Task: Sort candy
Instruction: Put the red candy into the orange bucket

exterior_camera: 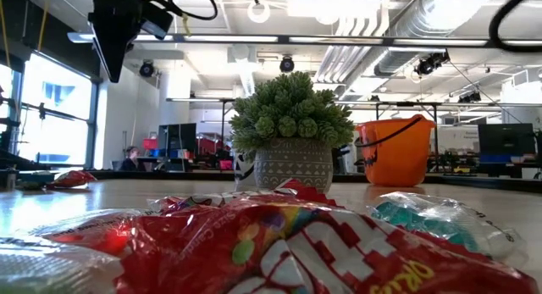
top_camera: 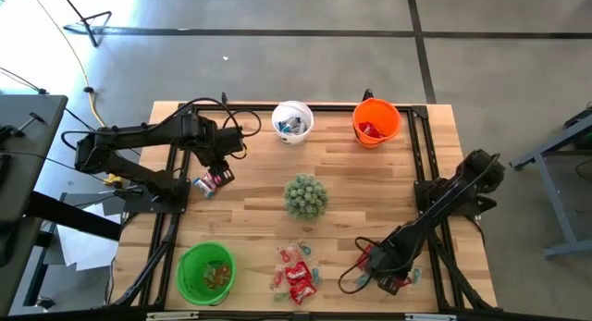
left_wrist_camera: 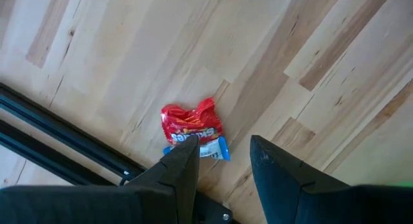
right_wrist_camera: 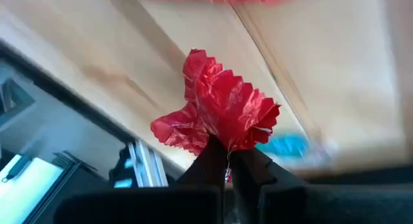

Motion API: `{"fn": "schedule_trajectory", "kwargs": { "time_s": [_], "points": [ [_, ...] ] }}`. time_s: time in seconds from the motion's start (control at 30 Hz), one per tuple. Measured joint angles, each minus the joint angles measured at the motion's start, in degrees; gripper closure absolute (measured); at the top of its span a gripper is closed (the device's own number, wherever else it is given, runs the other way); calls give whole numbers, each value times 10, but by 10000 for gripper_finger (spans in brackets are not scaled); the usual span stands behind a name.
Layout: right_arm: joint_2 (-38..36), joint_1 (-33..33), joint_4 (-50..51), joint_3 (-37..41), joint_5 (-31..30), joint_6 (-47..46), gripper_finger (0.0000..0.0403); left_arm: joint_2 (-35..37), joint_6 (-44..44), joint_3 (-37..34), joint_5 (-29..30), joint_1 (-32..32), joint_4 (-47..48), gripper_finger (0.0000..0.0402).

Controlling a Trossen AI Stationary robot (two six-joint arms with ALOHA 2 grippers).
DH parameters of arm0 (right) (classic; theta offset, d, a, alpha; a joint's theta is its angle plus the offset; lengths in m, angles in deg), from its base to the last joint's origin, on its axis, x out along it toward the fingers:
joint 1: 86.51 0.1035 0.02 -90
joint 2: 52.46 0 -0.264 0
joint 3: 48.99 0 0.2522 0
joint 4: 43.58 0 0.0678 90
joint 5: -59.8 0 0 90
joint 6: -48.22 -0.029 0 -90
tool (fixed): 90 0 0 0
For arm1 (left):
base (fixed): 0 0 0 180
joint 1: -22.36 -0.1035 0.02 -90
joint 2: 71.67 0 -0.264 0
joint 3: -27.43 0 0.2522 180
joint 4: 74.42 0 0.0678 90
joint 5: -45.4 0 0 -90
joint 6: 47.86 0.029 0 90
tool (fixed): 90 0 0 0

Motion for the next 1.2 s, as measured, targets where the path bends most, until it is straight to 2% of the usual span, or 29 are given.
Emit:
{"fn": "schedule_trajectory", "kwargs": {
  "time_s": [0.13,0.23,0.37,0.53,0.7,0.87,1.1,1.2],
  "points": [
    [-59,-3,89,-21,-8,-15,399,0,0,0,5,0,-12,277],
    [-109,-13,153,-42,-43,-39,401,0,0,0,9,0,-24,277],
    [-170,-44,223,-67,-121,-65,401,0,0,0,9,0,-47,277],
    [-229,-122,276,-89,-251,-51,402,0,5,0,10,0,-71,277],
    [-264,-234,278,-100,-391,48,402,0,11,0,11,0,-81,277],
    [-270,-362,267,-109,-483,192,402,0,12,0,33,0,-86,277],
    [-269,-556,194,-109,-561,383,402,0,-1,0,51,-2,-87,277],
    [-269,-637,167,-109,-557,432,402,0,-31,0,55,-2,-87,277]
  ]
}}
